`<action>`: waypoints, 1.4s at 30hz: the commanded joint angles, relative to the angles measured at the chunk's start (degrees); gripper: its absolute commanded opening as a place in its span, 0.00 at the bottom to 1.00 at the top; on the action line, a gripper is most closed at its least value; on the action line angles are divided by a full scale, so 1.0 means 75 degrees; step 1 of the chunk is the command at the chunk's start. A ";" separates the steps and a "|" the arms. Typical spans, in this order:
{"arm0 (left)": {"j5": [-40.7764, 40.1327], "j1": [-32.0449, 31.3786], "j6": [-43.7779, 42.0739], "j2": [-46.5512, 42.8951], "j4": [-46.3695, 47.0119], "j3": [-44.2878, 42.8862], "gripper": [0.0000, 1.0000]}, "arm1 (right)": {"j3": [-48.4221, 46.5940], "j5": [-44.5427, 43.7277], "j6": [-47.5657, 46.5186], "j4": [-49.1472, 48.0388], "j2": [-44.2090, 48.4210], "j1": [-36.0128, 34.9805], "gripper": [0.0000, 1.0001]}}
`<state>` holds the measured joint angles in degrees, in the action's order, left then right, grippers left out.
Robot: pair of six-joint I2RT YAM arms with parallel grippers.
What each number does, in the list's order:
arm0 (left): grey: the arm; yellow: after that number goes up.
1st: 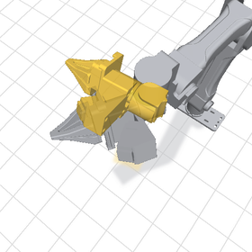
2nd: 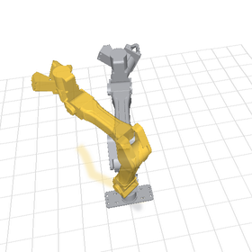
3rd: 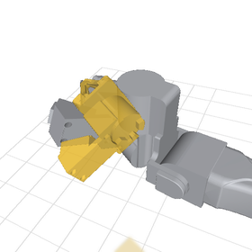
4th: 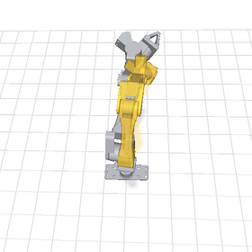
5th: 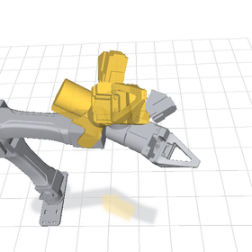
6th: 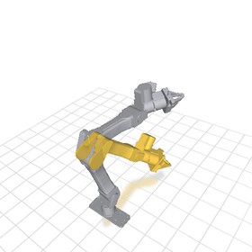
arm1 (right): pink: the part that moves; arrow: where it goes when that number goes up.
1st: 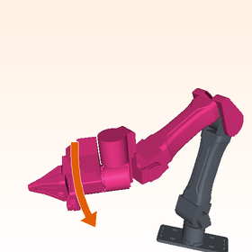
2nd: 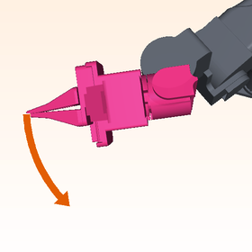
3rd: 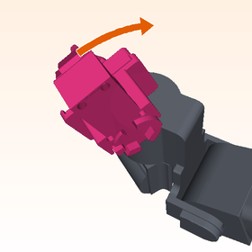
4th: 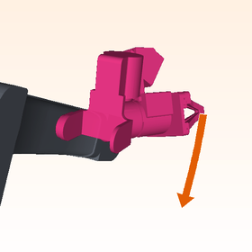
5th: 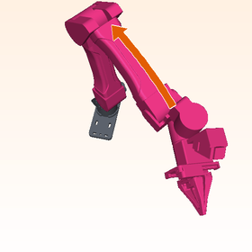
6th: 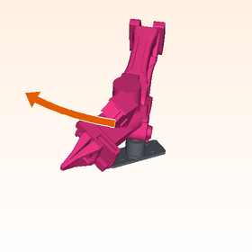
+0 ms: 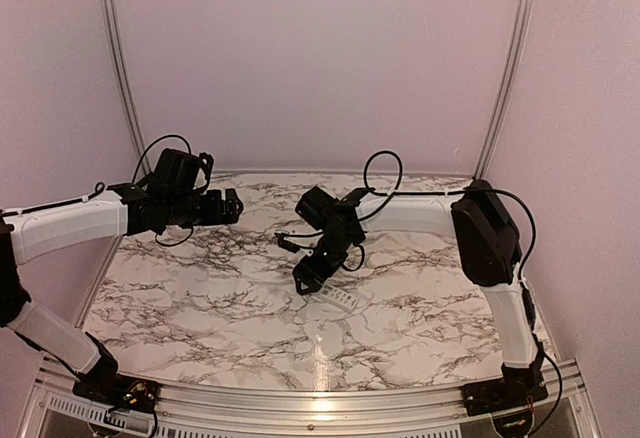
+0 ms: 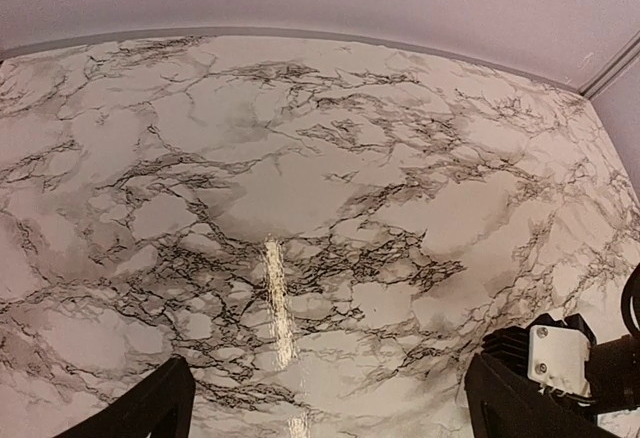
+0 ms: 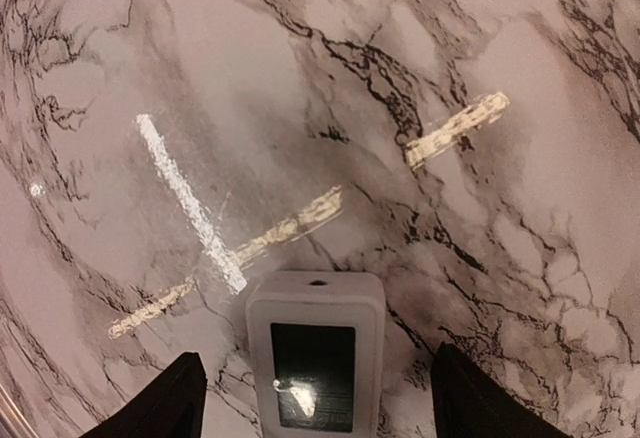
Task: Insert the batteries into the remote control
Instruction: Place the remote control at the center of the board, then reset both arms
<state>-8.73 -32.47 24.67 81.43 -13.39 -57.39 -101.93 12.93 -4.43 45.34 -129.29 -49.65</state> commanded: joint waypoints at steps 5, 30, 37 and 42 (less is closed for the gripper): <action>0.0486 0.0191 0.0228 0.0264 -0.0388 -0.0944 0.99 | 0.0969 0.0702 0.0265 -0.1430 0.1174 0.0472 0.82; 0.0668 0.0977 0.0272 -0.0239 0.0441 0.0221 0.99 | 0.7992 0.1495 0.2357 -0.7954 0.6519 0.3665 0.99; 0.0661 0.0977 0.0421 -0.0129 0.1072 0.1030 0.99 | 0.8914 0.1349 0.2655 -0.9012 0.6631 0.3667 0.99; 0.0666 0.0978 0.0315 -0.0045 0.1184 0.1070 0.99 | 0.8968 0.1323 0.2719 -0.9209 0.6612 0.3674 0.99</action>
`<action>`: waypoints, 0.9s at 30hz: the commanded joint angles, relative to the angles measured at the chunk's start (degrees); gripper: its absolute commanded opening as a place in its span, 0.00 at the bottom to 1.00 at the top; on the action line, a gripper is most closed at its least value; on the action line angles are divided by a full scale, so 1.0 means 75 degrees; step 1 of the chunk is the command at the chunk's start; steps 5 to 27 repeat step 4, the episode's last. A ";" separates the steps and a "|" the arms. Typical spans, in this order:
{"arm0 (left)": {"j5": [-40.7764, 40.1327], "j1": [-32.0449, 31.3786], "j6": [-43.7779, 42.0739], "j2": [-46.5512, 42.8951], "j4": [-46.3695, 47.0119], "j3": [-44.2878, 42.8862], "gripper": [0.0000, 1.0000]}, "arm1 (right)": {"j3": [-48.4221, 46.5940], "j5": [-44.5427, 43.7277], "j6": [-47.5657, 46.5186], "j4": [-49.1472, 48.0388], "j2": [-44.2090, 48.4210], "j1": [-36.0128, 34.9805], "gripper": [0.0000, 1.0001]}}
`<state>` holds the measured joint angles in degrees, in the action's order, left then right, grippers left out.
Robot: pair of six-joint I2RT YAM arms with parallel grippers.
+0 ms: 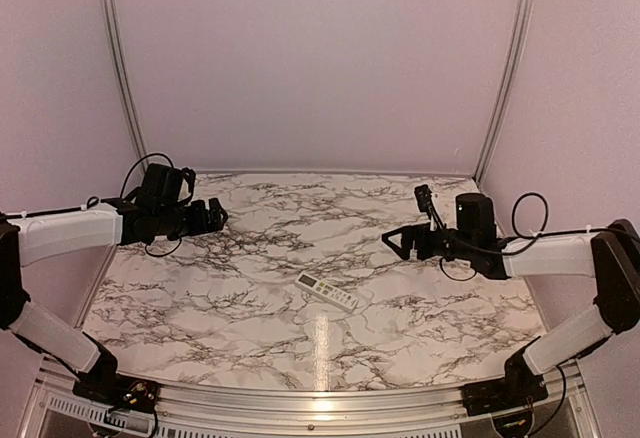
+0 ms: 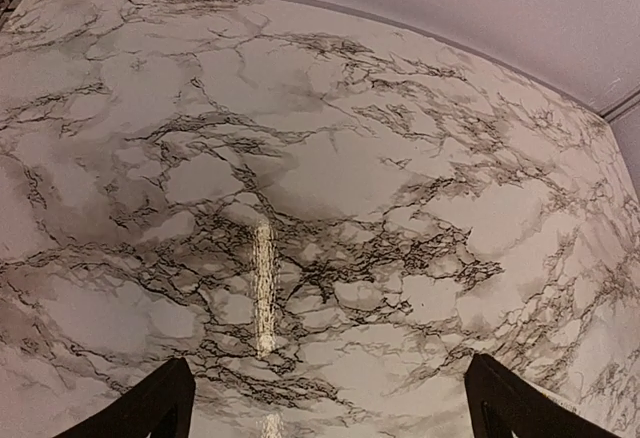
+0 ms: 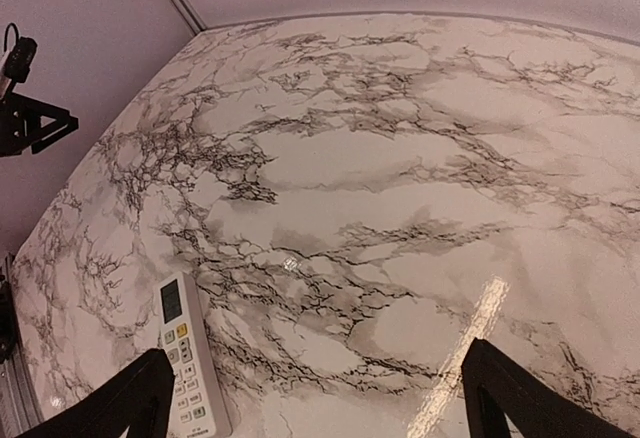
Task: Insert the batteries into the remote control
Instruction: Reset both arms
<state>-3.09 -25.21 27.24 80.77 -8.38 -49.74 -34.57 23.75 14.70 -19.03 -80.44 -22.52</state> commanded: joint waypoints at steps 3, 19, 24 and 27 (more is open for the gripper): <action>-0.0136 0.0010 -0.0094 0.0011 0.0524 -0.0013 0.99 | -0.0040 -0.0119 0.0168 -0.0607 0.0106 0.0051 0.99; -0.0138 0.0010 -0.0100 -0.0006 0.0500 -0.0048 0.99 | -0.0059 -0.0106 0.0167 -0.0595 0.0101 0.0053 0.99; -0.0138 0.0010 -0.0100 -0.0006 0.0500 -0.0048 0.99 | -0.0059 -0.0106 0.0167 -0.0595 0.0101 0.0053 0.99; -0.0138 0.0010 -0.0100 -0.0006 0.0500 -0.0048 0.99 | -0.0059 -0.0106 0.0167 -0.0595 0.0101 0.0053 0.99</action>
